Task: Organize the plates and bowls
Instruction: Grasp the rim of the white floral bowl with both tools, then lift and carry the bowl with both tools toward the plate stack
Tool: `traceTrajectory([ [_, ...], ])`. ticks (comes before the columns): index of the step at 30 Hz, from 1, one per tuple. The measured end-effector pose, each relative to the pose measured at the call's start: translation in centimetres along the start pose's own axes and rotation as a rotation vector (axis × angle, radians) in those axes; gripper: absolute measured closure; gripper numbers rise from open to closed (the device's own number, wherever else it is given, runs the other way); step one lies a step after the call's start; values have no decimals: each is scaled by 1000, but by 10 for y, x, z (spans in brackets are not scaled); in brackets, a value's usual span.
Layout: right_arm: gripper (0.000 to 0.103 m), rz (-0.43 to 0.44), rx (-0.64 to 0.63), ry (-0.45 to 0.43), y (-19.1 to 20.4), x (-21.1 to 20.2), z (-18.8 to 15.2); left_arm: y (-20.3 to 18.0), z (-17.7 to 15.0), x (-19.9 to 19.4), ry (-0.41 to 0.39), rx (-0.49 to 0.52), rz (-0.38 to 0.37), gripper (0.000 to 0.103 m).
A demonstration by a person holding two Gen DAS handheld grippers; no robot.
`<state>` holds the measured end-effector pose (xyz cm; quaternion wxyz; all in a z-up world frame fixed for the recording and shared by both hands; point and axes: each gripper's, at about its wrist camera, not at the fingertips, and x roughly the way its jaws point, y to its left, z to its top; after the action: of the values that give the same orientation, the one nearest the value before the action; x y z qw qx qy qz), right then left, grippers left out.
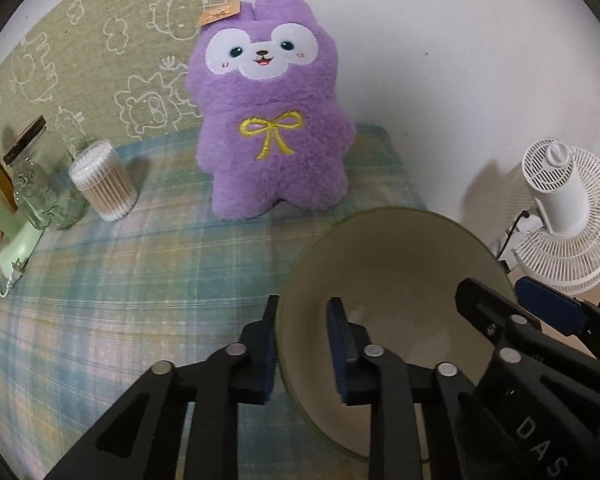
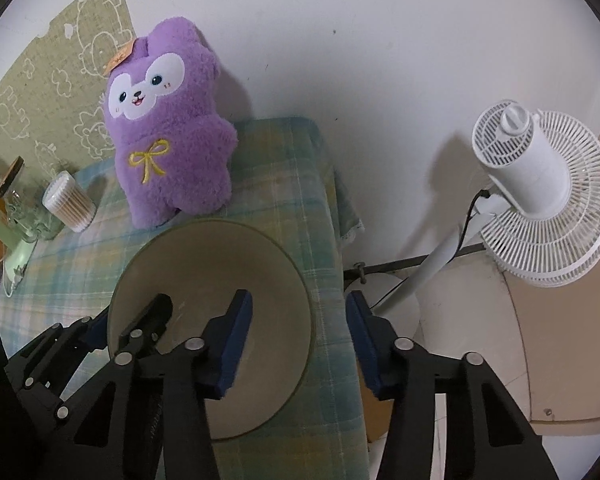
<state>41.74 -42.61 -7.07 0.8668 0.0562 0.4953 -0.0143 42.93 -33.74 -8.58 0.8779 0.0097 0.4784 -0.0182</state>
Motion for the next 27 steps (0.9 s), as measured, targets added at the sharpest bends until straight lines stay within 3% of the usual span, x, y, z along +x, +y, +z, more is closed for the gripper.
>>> traceTrajectory([
  [2,61,-6,-7,-3,1,2,0,2,0,2,2,1,1,88],
  [10,76,11,0,22,3,12,1,0,-1,2,-2,30,10,87],
  [15,80,-27,-14,23,6,13,0,-4,-2,0,-11,56,35,86],
  [27,84,-3,-16,50,13,-8,-21,8,-18,-16,52,12,28,87],
])
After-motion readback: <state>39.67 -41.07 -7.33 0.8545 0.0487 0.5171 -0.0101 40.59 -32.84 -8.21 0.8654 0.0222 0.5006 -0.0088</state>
